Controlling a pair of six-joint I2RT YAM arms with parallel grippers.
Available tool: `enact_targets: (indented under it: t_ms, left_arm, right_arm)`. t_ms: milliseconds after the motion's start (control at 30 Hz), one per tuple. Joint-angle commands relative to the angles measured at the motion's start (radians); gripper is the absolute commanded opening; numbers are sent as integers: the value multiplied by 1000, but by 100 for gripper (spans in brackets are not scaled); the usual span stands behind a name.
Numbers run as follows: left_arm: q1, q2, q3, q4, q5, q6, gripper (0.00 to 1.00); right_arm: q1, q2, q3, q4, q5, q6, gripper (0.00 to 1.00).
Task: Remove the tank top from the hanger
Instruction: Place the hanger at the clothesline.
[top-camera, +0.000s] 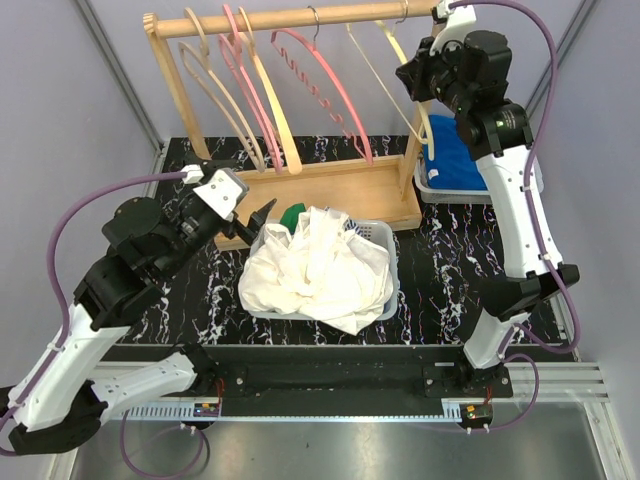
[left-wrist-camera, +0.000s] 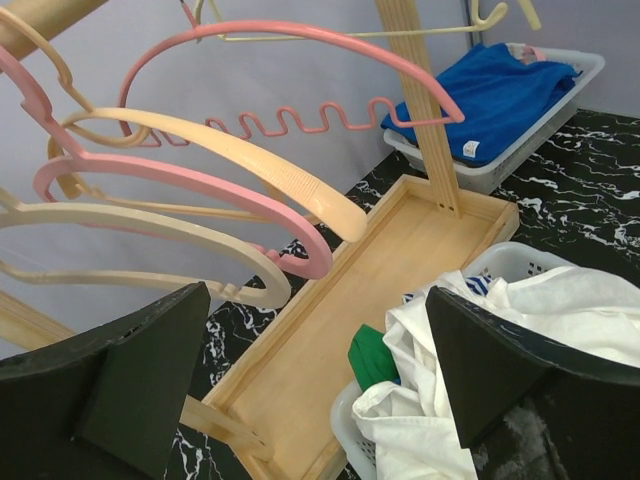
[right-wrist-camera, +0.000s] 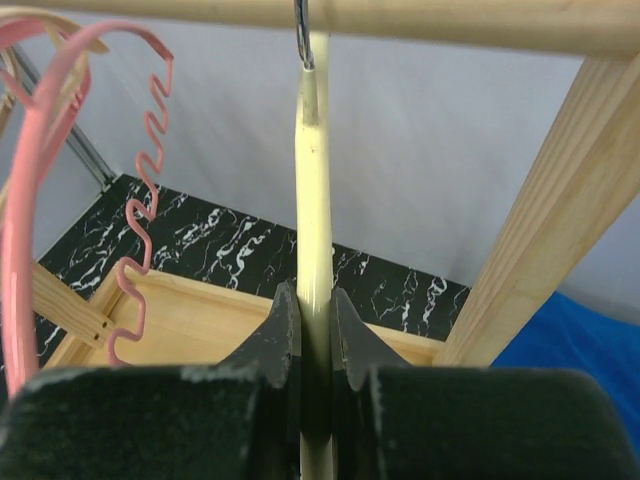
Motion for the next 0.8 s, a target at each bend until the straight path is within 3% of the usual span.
enact_targets:
  t_ms: [0,267,367,400,467,533,700,767]
  left_arm:
    - [-2,-23,-15,80,-33,-5,99]
    - [-1,-17,10,94,-26,-5,99]
    - [22,17,65,119,-98,-90,99]
    - [27,23,74,126,-102,-98,99]
    - [37,30,94,125,-138,-120,99]
    - [53,49,110,104,-154,-135,99]
    - [184,69,159,65,-95,-166,99]
    - [244,84,188,51,-64,-164,99]
  right_arm:
    - [-6,-16,-63,42,-9,13,0]
    - [-12,-72,-180,94,-17,13,0]
    - [-12,-87,-233,111,-31,43,4]
    - [-12,-93,-247,114,-38,45,24]
    - [-12,-118,-285,114,-41,56,39]
    - [-12,-162,-313,114,-15,59,68]
    - [-12,-315,-472,122,34,60,97]
    - [-12,-420,-569,139,28,66,100]
